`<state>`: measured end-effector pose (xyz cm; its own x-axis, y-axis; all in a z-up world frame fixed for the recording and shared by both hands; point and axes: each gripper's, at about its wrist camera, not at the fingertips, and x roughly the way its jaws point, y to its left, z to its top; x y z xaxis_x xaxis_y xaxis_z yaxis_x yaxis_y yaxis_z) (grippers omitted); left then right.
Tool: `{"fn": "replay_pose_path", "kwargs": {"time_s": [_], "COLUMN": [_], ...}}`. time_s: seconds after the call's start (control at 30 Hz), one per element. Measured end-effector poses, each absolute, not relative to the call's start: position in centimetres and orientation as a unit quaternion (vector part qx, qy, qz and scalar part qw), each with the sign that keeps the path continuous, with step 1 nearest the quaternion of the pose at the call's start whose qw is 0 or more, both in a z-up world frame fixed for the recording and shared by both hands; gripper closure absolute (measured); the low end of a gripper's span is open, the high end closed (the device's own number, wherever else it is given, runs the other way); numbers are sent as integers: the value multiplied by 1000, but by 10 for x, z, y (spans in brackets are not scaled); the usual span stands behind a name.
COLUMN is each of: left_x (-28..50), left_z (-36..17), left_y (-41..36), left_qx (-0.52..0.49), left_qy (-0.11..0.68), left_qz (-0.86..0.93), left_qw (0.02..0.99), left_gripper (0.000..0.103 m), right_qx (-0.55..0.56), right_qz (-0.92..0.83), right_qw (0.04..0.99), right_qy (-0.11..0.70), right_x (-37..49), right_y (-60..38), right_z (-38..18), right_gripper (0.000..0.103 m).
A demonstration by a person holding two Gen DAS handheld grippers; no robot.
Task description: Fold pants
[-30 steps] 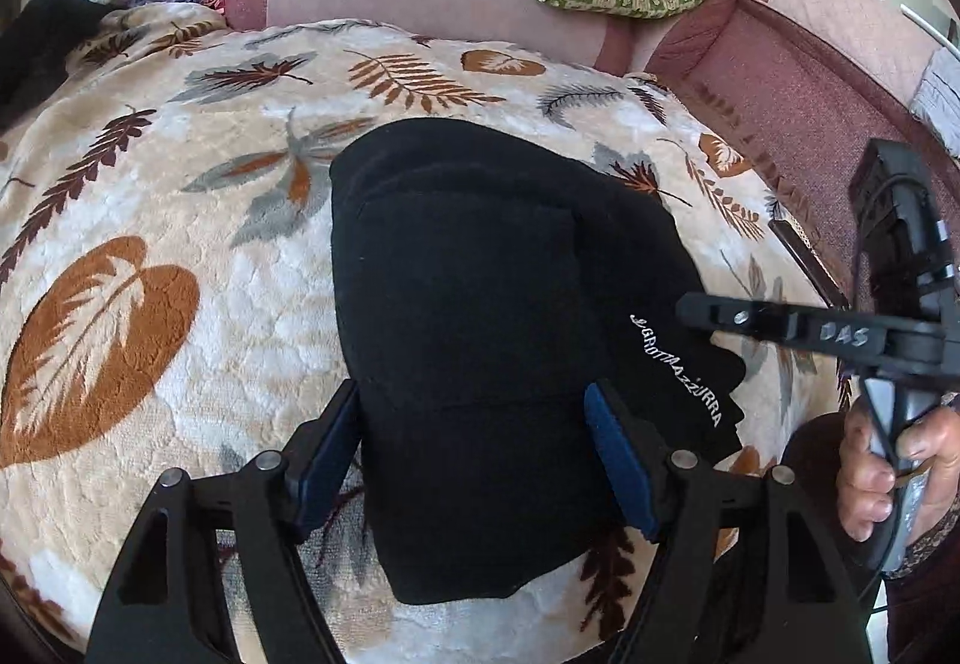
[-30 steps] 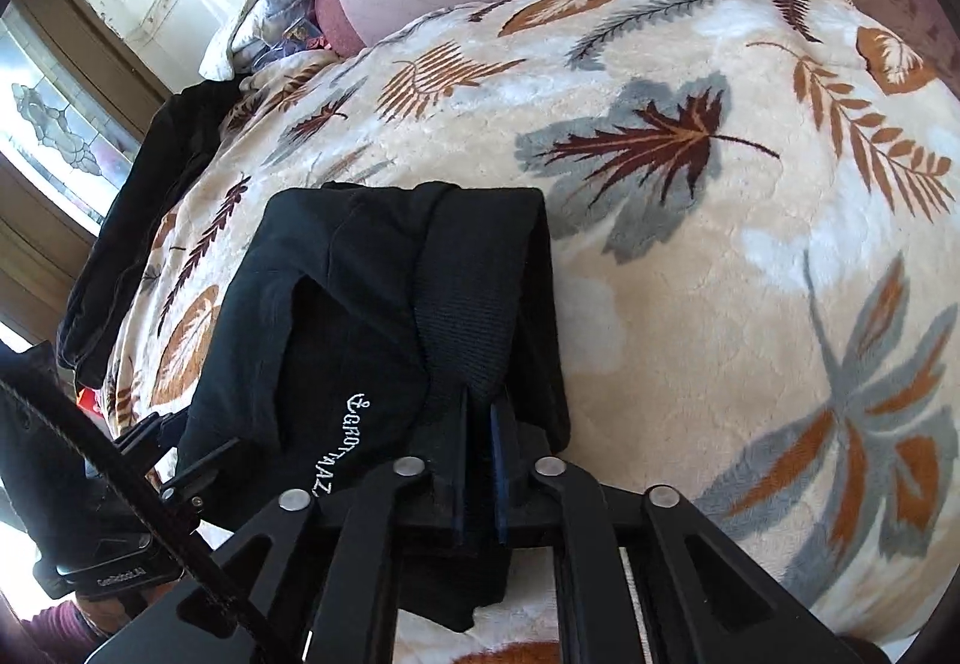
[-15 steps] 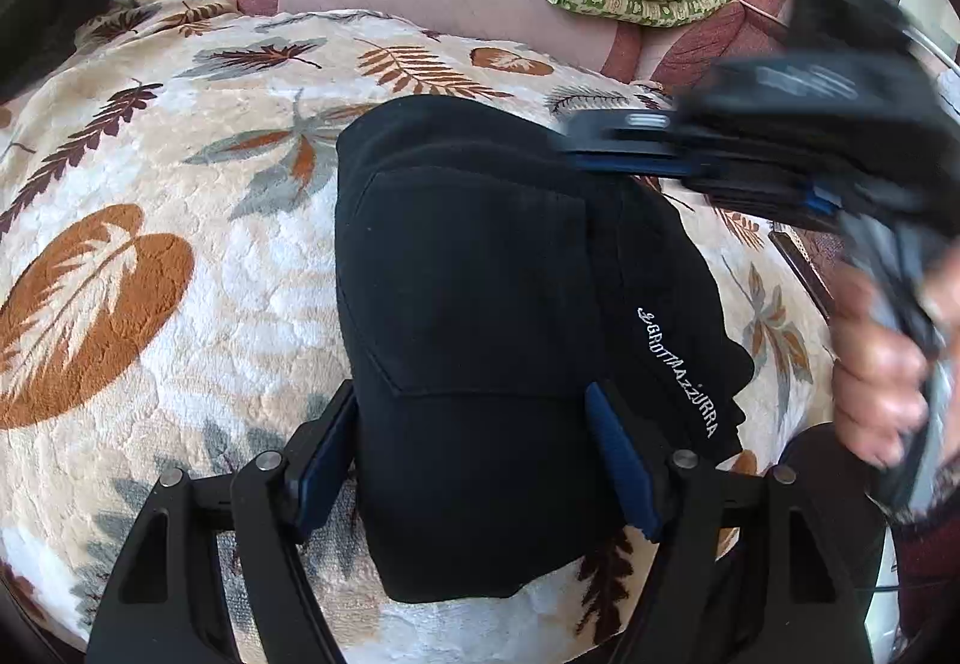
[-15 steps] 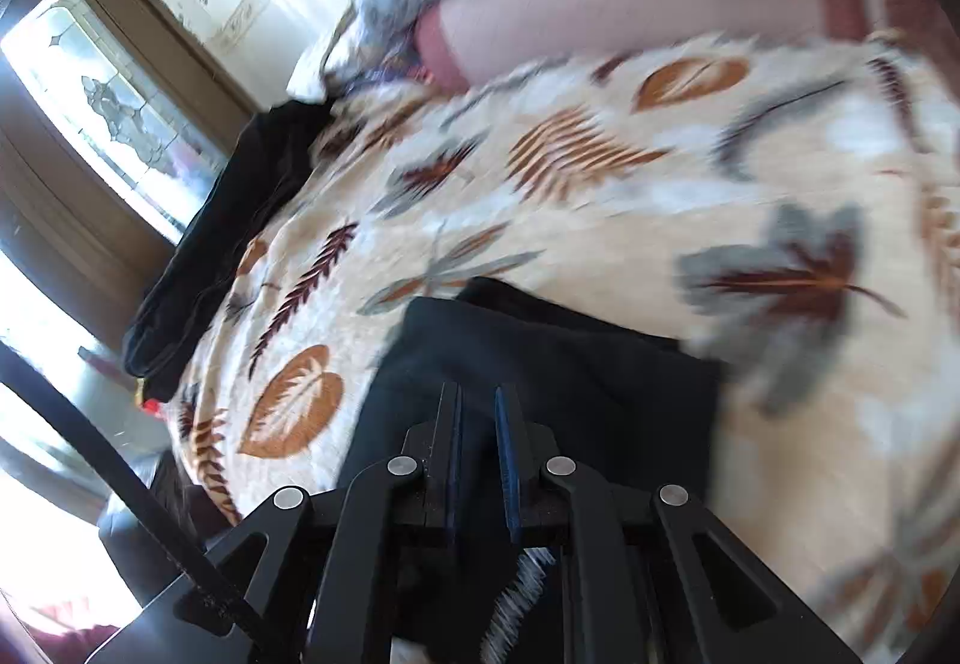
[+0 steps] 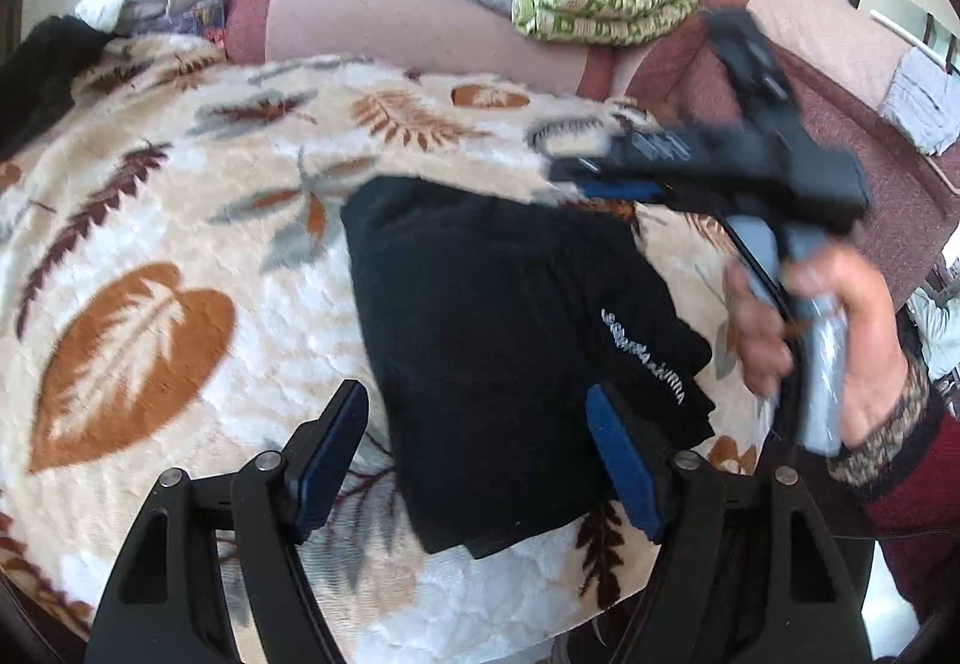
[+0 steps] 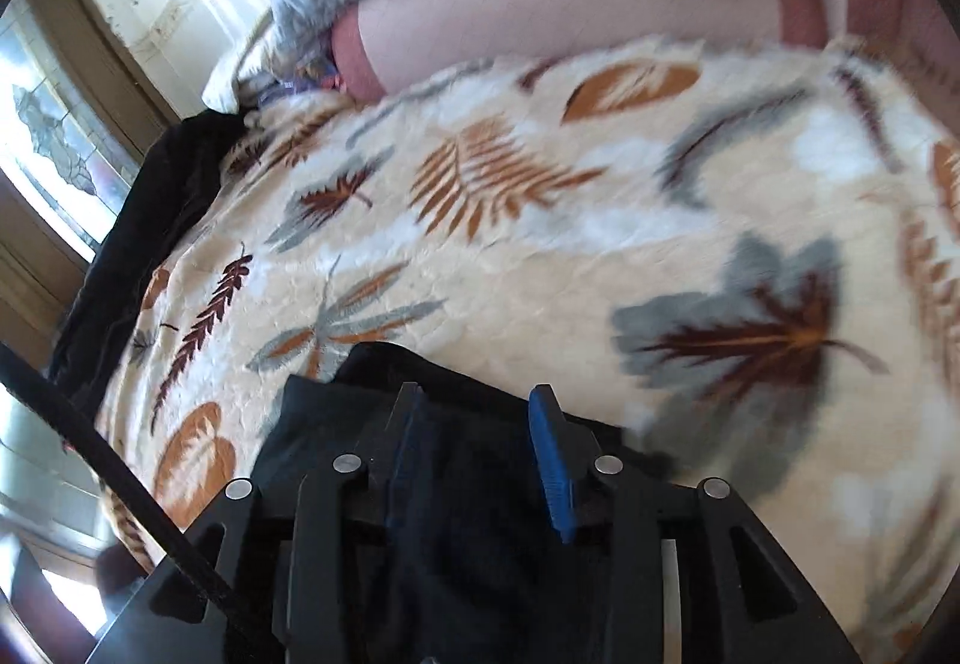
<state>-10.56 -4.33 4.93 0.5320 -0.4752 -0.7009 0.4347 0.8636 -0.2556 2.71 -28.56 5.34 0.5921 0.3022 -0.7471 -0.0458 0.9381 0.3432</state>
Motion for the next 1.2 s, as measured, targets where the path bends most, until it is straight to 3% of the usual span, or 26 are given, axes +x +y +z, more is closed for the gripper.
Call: {"fn": "replay_pose_path", "kwargs": {"time_s": [0.13,0.37,0.5,0.6,0.67,0.73,0.93,1.2], "left_x": [-83,-24,10,37,46,51,40,16], "left_z": [61,54,43,20,7,6,28,12], "left_y": [-40,-60,-78,-94,-98,-97,-66,-25], "left_qx": [-26,9,17,17,23,19,-54,-149], "left_qy": [404,422,435,493,521,526,511,543], "left_qz": [-242,-200,-189,-197,-190,-201,-223,-270], "left_qw": [882,884,880,847,832,826,828,781], "left_gripper": [28,28,28,28,20,18,18,18], "right_qx": [126,161,136,138,159,171,189,378], "right_qz": [72,61,88,91,98,97,100,138], "right_qw": [904,910,906,896,886,882,879,807], "right_qy": [401,377,390,412,425,429,426,433], "right_x": [-16,-51,-50,-42,-38,-35,-36,-39], "right_y": [-301,-313,-300,-299,-303,-306,-313,-359], "right_z": [64,46,39,26,18,14,16,-7], "right_gripper": [56,56,54,49,44,38,37,33]}}
